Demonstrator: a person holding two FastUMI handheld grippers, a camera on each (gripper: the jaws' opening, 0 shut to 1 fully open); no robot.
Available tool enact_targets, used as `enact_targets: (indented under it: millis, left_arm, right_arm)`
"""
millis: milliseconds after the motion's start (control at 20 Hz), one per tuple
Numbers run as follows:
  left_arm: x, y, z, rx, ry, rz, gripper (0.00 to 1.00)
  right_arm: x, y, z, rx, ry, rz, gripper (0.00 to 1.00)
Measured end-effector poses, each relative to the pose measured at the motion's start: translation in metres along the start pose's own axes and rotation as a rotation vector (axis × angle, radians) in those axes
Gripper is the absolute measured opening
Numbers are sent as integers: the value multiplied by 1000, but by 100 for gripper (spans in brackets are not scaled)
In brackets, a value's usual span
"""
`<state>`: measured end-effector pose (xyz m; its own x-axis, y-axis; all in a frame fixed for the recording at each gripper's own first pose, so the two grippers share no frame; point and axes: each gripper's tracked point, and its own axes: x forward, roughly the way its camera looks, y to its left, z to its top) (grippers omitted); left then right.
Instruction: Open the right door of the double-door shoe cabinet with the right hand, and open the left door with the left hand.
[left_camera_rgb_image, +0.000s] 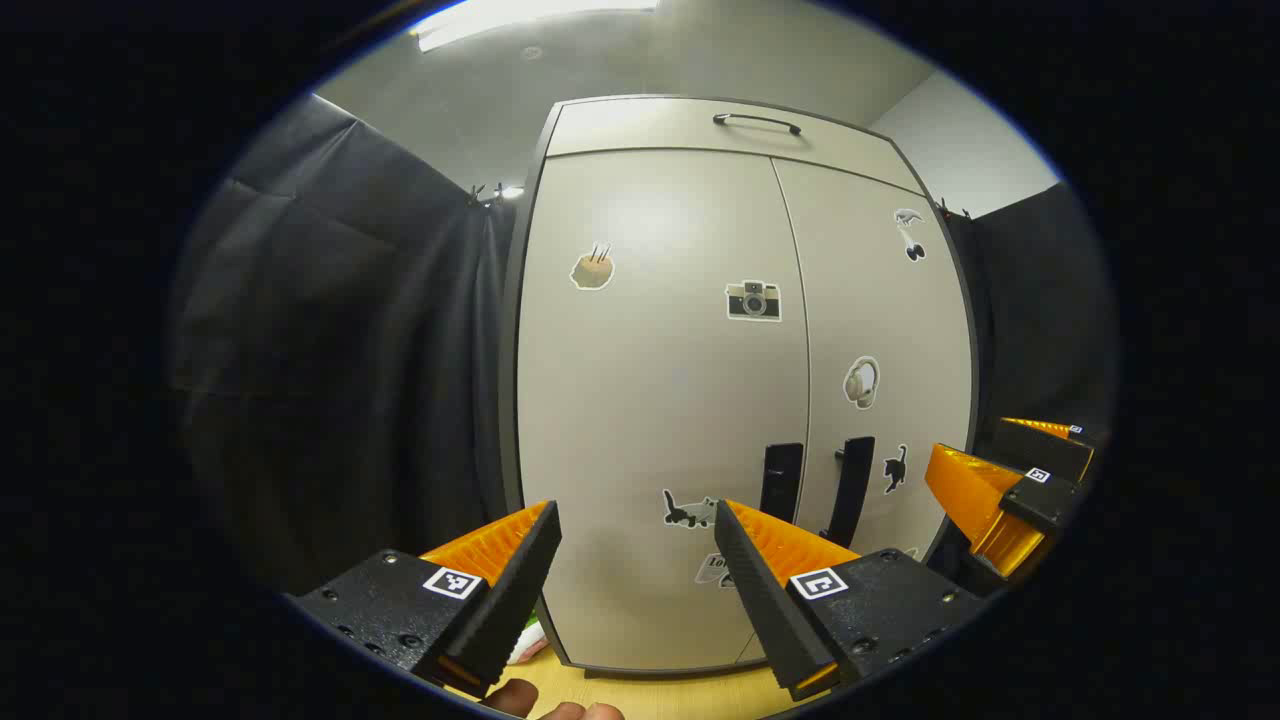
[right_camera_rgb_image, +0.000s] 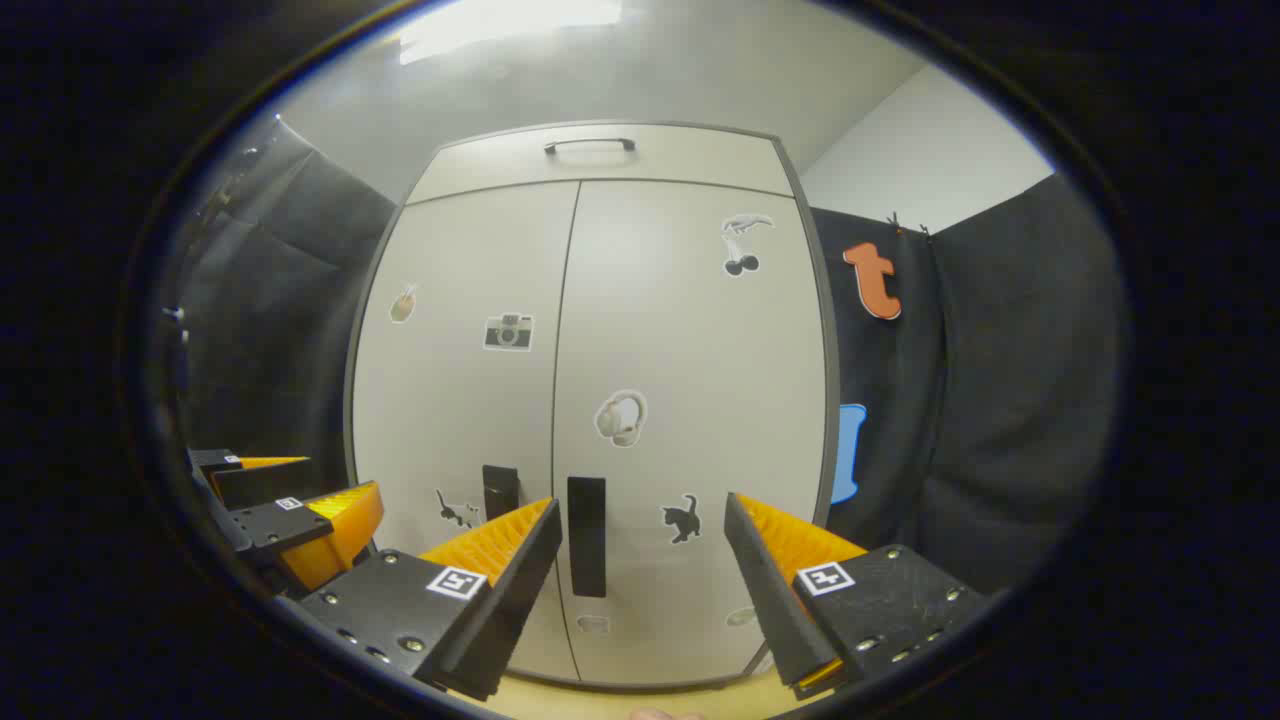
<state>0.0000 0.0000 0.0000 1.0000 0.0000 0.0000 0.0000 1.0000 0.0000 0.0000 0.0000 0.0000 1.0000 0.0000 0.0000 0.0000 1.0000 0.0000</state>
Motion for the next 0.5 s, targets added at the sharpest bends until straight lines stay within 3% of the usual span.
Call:
enact_targets:
  millis: [500]
  left_arm:
    - [-7, -1, 7, 15, -31, -7, 96]
  right_arm:
    - [-4, 8, -9, -11, 31, 1, 97]
